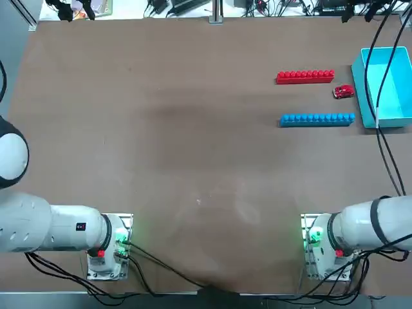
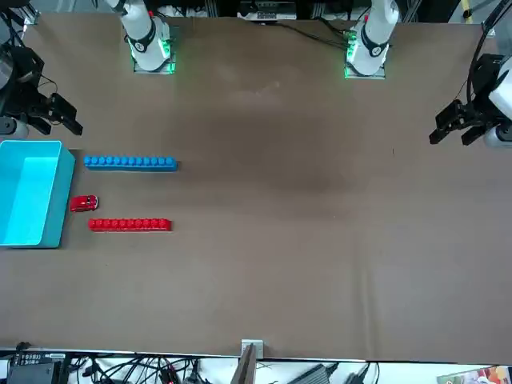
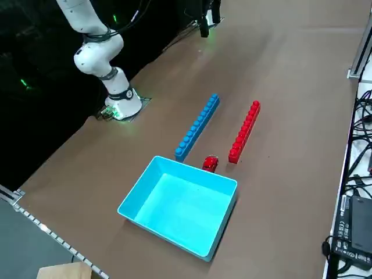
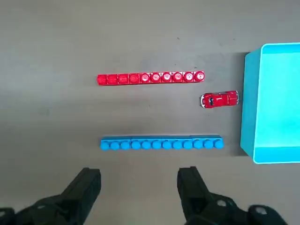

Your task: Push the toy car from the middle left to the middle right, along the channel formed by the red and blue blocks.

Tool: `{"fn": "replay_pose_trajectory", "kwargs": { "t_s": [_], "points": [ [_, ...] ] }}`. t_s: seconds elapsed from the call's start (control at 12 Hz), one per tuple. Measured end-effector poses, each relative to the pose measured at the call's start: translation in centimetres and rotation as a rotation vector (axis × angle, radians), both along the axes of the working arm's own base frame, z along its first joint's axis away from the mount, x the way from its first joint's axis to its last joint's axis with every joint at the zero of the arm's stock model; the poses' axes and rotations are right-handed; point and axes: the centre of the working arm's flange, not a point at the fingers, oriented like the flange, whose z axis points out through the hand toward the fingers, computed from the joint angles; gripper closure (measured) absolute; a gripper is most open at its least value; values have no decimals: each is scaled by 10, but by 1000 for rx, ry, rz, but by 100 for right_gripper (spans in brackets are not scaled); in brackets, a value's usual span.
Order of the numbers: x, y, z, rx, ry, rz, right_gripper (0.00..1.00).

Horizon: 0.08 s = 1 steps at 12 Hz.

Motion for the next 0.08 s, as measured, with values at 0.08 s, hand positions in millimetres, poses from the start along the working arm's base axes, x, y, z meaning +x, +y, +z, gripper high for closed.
{"fn": "replay_pose_trajectory", "kwargs": {
  "t_s": [0.08],
  "points": [
    [0,0,0,0,0,0,0]
  ]
}}
